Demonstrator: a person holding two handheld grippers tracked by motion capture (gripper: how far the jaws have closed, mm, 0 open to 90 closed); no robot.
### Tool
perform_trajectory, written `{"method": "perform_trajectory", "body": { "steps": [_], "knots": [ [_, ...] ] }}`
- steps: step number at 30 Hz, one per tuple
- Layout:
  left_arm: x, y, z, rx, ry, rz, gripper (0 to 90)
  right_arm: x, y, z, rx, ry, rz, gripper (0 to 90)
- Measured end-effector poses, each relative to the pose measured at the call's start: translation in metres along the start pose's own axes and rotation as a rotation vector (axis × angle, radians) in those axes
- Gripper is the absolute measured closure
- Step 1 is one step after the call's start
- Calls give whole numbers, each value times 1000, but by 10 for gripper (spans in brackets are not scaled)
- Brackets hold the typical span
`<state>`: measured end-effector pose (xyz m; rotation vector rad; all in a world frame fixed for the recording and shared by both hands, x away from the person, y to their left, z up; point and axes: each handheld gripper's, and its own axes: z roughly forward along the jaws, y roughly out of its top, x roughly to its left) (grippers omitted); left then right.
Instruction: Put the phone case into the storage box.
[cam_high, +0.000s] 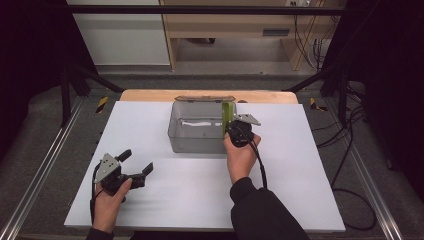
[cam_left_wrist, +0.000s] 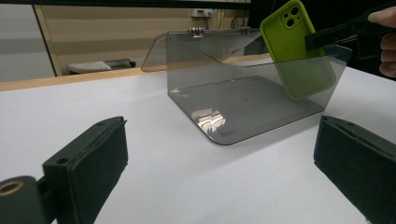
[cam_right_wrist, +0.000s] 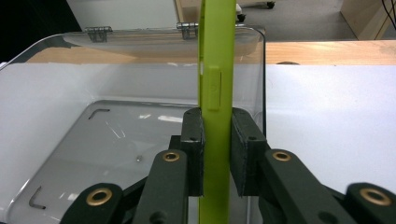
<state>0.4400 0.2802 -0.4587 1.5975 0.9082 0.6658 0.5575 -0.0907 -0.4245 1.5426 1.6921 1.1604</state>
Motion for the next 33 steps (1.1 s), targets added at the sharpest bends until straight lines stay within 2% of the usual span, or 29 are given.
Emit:
{"method": "perform_trajectory", "body": {
  "steps": [13, 26, 33],
  "knots": [
    [0, 0, 0, 0, 0, 0, 27, 0, 0, 1, 6, -1, -5, 769],
    [0, 0, 0, -1, 1, 0, 27, 1, 3, -3, -26, 11, -13, 704],
    [0, 0, 0, 0, 1, 1, 27, 2, 7, -8, -56, 12, -35, 671]
  ]
}}
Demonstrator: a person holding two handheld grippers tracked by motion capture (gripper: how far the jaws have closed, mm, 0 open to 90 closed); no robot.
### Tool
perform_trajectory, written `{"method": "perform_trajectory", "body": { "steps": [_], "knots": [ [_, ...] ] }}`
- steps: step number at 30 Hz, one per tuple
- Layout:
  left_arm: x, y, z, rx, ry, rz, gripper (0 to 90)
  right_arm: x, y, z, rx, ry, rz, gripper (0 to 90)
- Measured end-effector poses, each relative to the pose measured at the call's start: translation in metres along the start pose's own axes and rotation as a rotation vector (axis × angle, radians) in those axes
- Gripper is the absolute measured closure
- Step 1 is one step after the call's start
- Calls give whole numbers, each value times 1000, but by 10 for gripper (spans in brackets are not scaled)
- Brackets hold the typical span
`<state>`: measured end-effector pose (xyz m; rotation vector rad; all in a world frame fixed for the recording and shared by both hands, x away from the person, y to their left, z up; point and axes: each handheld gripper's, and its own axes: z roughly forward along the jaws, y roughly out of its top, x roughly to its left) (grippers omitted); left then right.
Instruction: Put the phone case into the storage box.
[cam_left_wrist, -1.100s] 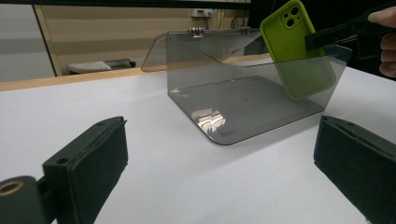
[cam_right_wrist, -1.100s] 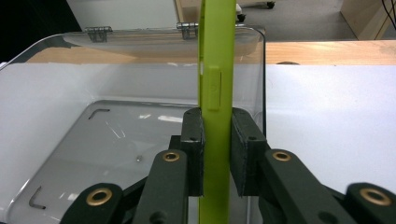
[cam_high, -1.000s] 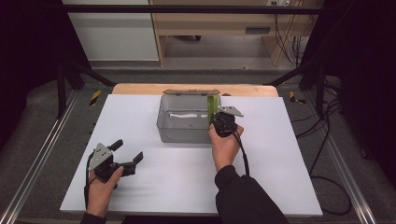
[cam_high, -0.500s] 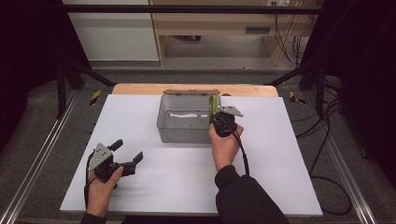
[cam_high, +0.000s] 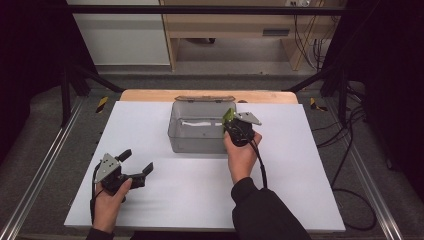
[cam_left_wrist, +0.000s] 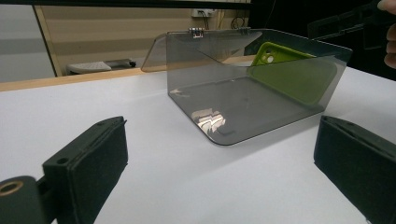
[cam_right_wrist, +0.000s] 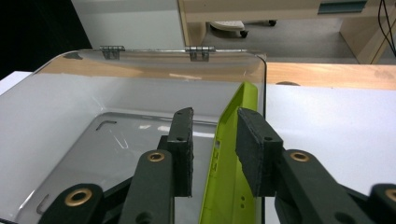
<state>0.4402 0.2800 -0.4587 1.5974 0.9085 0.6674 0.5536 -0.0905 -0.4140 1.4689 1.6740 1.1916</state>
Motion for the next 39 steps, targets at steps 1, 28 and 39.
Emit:
{"method": "perform_trajectory", "body": {
  "steps": [1, 28, 39],
  "knots": [
    [0, 0, 0, 0, 0, -1, 27, 0, 1, -1, -4, -2, -7, 659],
    [1, 0, -1, -3, 4, 2, 24, 0, 7, -9, -60, 37, -19, 333],
    [1, 0, -1, -4, 6, 3, 23, -1, 8, -11, -65, 56, -18, 207]
  ]
}}
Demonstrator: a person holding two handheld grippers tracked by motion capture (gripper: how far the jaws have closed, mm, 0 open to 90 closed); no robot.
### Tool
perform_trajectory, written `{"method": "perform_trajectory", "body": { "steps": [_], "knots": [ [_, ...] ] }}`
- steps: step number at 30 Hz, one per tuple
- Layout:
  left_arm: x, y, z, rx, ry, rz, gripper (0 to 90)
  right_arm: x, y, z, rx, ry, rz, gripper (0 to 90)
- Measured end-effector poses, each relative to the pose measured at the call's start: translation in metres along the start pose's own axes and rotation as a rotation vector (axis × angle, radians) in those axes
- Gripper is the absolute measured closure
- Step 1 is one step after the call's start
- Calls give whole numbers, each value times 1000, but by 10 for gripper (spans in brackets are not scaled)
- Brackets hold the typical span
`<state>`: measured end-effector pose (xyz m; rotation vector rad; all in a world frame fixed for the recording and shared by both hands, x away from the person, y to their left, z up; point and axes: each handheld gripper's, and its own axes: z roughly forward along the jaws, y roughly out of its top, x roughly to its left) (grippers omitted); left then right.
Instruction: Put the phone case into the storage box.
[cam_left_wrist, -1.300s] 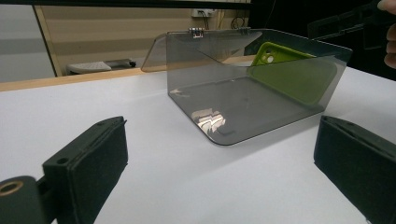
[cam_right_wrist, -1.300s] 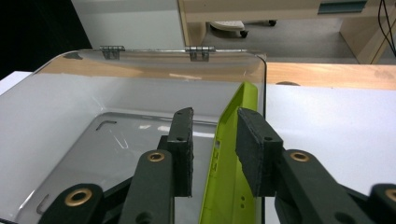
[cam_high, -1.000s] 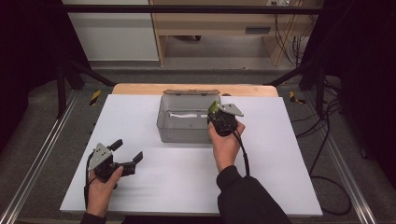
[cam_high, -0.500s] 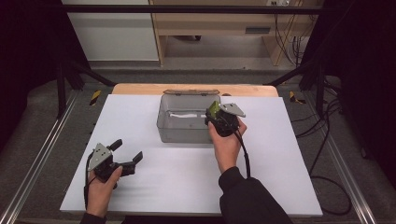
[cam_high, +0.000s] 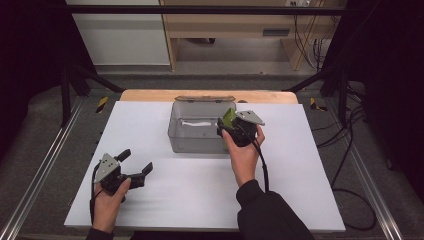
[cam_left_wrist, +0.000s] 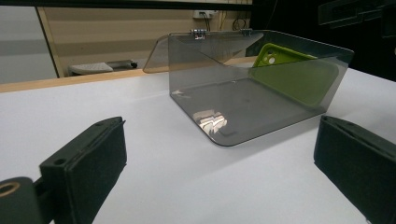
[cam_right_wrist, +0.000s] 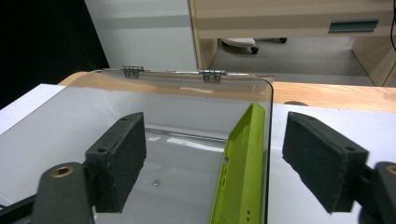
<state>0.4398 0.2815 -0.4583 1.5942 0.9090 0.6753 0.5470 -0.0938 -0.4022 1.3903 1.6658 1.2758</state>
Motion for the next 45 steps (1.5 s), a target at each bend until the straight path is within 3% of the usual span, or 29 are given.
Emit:
{"method": "perform_trajectory", "body": {
  "steps": [14, 45],
  "knots": [
    [0, 0, 0, 0, 0, 1, 22, 0, 1, -3, -9, 30, -6, 102],
    [-1, 0, 0, 0, 0, 8, 21, -5, 6, -13, -37, 39, -11, 77]
  ]
}}
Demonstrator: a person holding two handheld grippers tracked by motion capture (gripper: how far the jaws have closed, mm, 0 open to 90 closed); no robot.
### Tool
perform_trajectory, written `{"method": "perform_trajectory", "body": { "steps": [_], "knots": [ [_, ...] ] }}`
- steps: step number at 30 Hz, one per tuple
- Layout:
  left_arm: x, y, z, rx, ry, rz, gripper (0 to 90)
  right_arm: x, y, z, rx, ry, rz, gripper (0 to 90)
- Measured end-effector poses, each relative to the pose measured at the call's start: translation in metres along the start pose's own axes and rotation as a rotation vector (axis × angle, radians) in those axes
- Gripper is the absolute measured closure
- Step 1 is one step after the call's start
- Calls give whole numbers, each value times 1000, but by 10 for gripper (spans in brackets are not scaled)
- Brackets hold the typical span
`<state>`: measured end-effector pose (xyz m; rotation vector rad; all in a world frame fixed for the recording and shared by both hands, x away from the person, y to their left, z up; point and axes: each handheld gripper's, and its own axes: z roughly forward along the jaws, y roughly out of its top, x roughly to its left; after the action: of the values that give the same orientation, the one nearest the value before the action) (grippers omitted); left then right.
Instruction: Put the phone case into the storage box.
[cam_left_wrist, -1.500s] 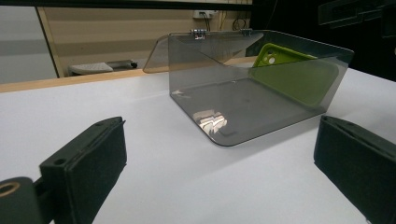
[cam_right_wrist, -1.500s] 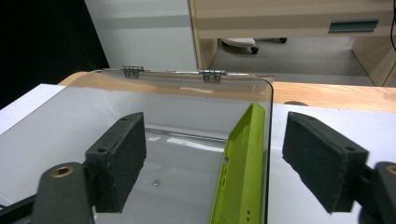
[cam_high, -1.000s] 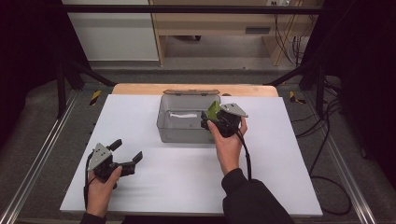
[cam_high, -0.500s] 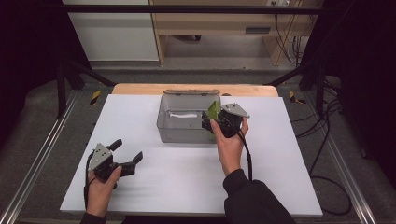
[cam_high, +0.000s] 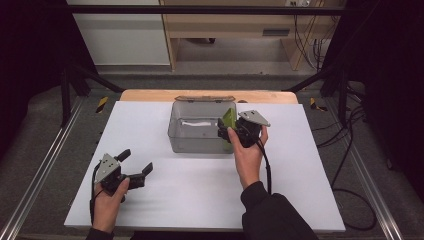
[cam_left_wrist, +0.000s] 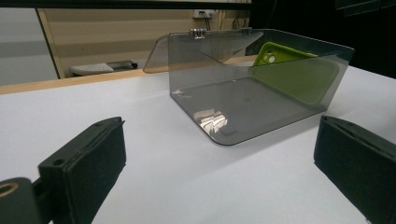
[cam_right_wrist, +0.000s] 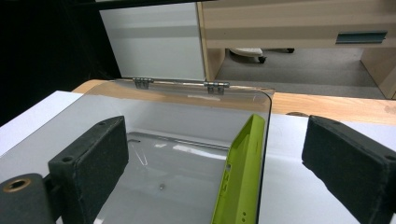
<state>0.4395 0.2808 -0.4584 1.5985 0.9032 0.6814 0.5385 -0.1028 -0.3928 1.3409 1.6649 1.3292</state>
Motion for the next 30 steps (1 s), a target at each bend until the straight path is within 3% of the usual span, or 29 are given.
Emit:
{"method": "perform_trajectory", "body": {
  "steps": [30],
  "knots": [
    [1, 0, -1, -7, 2, 7, 19, -10, 5, -13, -28, 5, 7, 79]
  ]
}}
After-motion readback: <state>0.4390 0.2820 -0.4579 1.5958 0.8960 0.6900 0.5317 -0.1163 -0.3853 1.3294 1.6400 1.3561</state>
